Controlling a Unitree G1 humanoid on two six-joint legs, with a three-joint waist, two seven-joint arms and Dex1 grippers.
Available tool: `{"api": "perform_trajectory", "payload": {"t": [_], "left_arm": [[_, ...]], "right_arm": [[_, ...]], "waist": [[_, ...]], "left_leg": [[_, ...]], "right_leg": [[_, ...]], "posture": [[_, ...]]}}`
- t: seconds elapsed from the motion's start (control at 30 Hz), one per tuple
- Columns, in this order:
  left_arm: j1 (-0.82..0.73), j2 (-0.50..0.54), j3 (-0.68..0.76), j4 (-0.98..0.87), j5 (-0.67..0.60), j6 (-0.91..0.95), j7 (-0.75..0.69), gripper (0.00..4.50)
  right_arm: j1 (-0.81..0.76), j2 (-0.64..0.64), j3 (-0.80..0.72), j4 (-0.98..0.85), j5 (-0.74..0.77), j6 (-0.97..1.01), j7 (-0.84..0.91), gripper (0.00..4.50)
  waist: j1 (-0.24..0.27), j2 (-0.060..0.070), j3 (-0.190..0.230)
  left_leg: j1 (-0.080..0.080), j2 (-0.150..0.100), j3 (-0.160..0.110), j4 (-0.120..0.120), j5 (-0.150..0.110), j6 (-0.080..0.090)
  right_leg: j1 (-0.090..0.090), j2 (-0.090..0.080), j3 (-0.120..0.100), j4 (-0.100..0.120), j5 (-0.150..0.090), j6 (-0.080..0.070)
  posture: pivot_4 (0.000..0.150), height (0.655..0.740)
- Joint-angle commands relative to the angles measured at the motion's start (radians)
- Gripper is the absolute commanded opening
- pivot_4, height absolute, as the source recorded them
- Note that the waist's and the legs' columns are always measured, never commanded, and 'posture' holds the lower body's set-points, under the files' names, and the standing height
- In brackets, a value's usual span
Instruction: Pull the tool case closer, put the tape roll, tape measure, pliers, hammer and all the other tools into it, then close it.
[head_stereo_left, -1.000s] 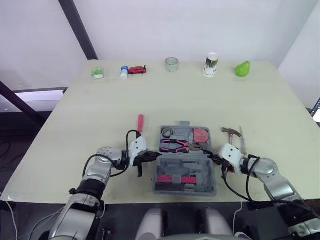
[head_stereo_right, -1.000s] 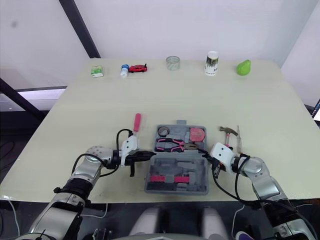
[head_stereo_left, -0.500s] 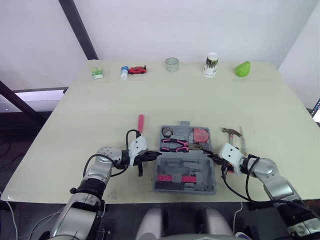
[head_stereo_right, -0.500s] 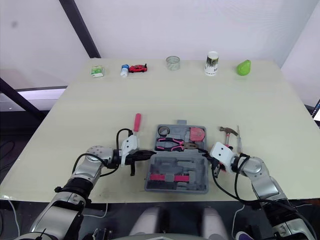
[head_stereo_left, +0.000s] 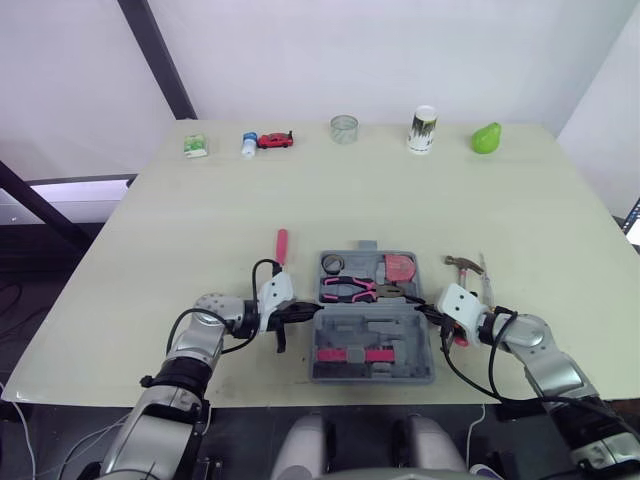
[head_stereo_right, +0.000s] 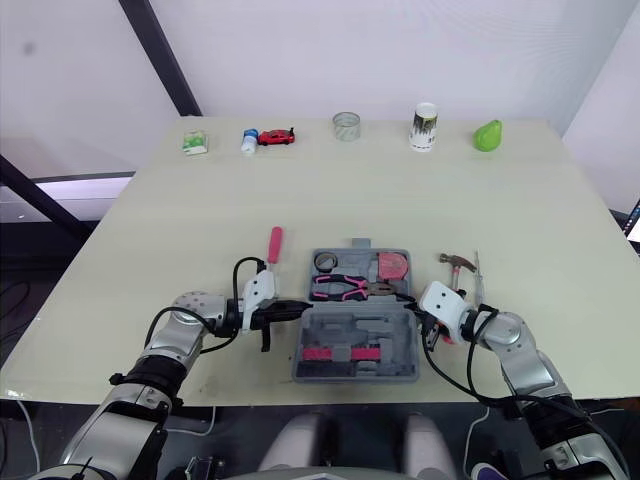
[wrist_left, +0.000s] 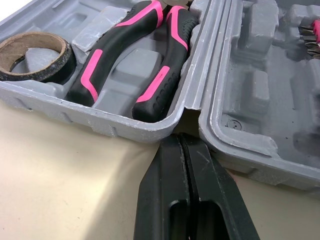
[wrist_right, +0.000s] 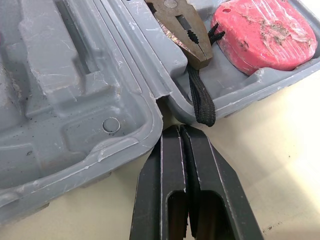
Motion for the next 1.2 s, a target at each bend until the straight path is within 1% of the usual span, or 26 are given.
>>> {"api": "perform_trajectory", "payload": {"t": [0.03, 1.2], "left_arm": [[-0.004, -0.017, -0.015, 0.002, 0.014, 0.001, 0.013, 0.00], [-0.001, -0.019, -0.014, 0.013, 0.015, 0.002, 0.016, 0.00]], "right_arm": [[-0.026, 0.022, 0.002, -0.020, 0.013, -0.041, -0.008, 0.07], [-0.043, 0.060, 0.002, 0.003, 0.022, -0.091, -0.004, 0.07]], "waist": [[0.000, 0.000, 0.000], [-0.001, 0.000, 0.000]], "left_leg": [[0.000, 0.000, 0.000, 0.000, 0.000, 0.000], [0.000, 0.000, 0.000, 0.000, 0.000, 0.000]], "right_leg": [[0.000, 0.000, 0.000, 0.000, 0.000, 0.000], [0.000, 0.000, 0.000, 0.000, 0.000, 0.000]], "posture": [[0.150, 0.7400], [0.150, 0.7400]]}}
